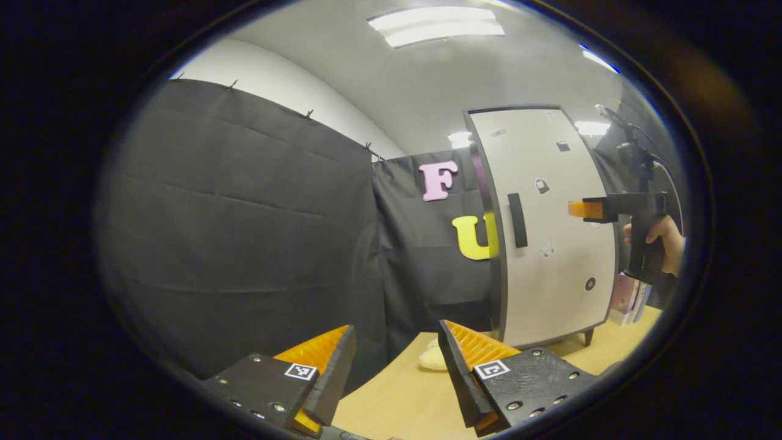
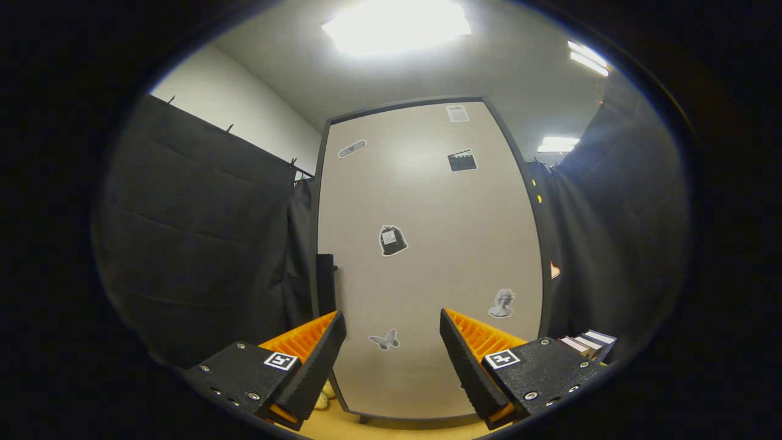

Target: Open the cabinet door with the right hand, grasp the bottle in the cabinet with the left hand and place it on the coaster, then close the cabinet door with the right hand.

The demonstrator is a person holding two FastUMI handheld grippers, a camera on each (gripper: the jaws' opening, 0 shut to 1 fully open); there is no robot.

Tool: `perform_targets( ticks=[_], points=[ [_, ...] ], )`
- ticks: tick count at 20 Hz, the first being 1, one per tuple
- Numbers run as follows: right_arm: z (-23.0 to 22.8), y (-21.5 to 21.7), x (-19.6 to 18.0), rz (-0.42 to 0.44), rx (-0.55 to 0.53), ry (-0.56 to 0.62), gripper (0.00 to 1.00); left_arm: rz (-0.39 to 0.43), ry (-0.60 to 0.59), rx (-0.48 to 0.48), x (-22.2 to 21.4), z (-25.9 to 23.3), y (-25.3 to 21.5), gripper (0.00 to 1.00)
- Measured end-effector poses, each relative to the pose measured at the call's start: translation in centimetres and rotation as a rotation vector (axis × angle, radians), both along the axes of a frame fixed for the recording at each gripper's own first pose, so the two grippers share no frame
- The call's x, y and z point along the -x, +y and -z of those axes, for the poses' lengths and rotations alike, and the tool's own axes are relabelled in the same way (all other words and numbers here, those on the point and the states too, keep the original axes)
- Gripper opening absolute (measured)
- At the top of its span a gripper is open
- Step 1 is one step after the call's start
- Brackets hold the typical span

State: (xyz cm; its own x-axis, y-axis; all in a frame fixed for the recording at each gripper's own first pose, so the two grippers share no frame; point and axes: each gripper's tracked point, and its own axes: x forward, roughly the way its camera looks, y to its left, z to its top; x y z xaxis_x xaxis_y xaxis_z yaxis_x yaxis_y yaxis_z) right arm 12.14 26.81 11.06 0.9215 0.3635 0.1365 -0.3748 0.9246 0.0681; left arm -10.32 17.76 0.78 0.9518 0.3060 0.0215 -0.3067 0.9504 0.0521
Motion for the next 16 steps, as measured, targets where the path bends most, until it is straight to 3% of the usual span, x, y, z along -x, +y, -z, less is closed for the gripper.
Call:
perform_targets(
  ticks=[13,16],
  points=[
    [0.1,9.7,-6.2,0.001,0.045,0.046,0.94,-0.08,0.029,0.025,0.0,2.0,6.2,0.78],
    [0.4,11.4,-7.6,0.007,0.075,0.068,0.88,-0.091,0.029,0.025,-0.3,2.6,7.0,0.78]
  ],
)
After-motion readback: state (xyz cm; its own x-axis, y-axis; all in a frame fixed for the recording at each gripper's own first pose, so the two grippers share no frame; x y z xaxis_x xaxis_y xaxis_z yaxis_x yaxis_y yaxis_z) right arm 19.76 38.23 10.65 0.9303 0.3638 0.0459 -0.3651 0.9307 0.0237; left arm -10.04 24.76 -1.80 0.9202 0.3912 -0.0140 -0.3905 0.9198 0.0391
